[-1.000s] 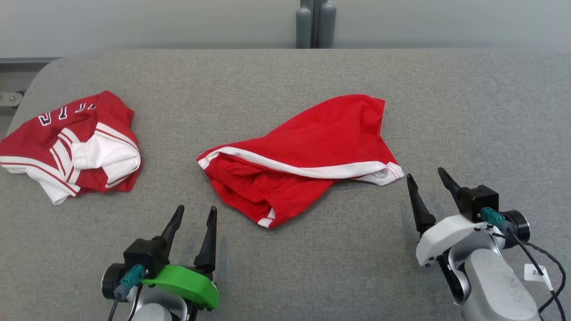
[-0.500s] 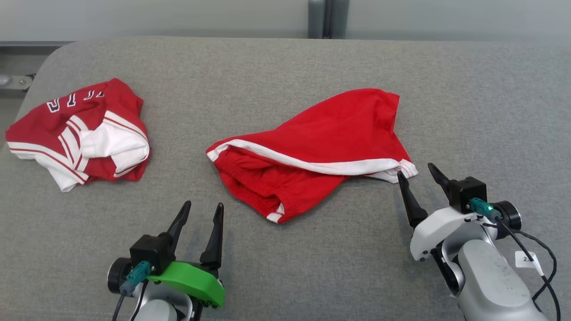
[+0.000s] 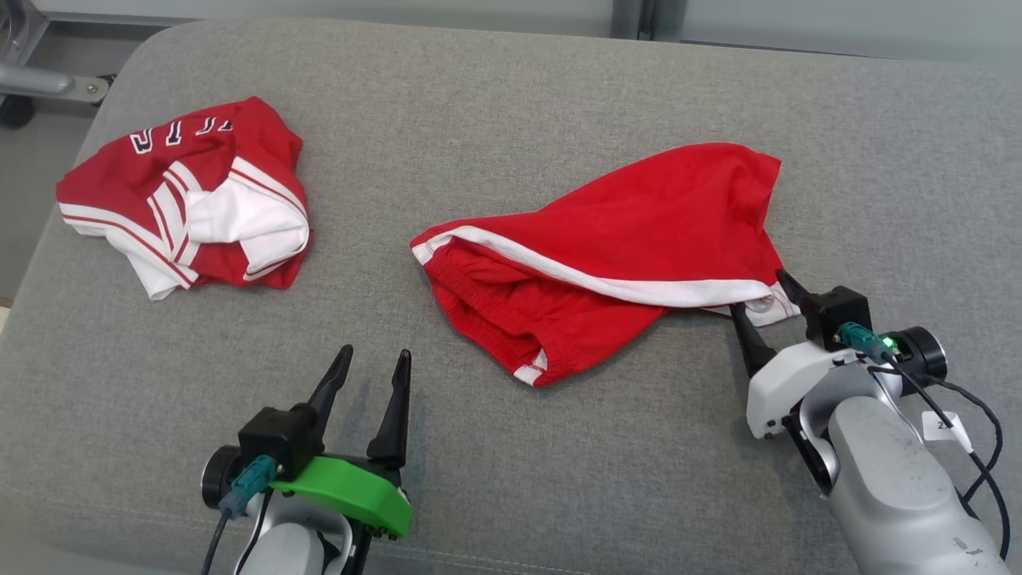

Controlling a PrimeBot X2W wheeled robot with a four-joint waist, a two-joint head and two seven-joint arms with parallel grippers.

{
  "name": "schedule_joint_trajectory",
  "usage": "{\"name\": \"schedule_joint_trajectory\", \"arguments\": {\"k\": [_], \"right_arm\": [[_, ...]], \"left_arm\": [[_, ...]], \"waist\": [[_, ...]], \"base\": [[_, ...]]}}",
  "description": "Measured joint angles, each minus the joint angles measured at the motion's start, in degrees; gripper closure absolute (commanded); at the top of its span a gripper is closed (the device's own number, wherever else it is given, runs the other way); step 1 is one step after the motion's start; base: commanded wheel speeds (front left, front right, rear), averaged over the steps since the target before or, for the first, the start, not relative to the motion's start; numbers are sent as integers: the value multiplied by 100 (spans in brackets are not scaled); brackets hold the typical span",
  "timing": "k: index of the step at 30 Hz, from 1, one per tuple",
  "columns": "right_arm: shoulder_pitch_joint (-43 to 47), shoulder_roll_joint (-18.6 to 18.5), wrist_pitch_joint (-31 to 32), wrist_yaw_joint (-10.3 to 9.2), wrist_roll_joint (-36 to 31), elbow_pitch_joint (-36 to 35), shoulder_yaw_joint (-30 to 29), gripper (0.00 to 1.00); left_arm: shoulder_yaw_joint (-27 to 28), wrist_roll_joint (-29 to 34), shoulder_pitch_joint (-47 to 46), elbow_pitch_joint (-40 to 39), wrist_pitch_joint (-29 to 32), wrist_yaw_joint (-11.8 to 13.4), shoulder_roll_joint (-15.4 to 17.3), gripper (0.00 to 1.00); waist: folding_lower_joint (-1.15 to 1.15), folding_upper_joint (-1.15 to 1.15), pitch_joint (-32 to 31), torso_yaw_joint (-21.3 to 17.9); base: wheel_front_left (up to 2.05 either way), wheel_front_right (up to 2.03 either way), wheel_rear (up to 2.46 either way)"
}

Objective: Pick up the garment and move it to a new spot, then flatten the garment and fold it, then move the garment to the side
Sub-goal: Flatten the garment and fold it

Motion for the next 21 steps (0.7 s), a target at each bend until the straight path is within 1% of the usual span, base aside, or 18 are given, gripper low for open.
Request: {"name": "schedule_joint_trajectory", "arguments": {"k": [1,2,7,13,17,21], "right_arm": [[-43,-2,0,0,-16,-7,-14,95],[-77,-8,0,0,-32,-7,-27,100],[-140,-37,0,1,-88,-75,-38,100],[-154,-67,0,0,-81,-368,-119,100],[-126,-23,0,0,23,-801,-210,100],[140,-11,0,1,153,-1521,-122,100]], "left_arm": [[-16,-2,-24,-18,0,0,0,0],[-26,-18,-38,-36,0,1,0,0],[-68,-56,-77,-59,0,3,0,0],[-19,-16,-373,-4,0,31,-1,0],[53,12,-517,16,0,47,-2,0],[148,59,-519,24,0,73,-2,0]], "waist": [[0,0,26,20],[0,0,51,39],[0,0,128,70],[0,0,127,-61],[0,0,120,-217],[0,0,93,-422]], "base": [[0,0,0],[0,0,0],[0,0,0],[0,0,0],[0,0,0],[0,0,0]]}}
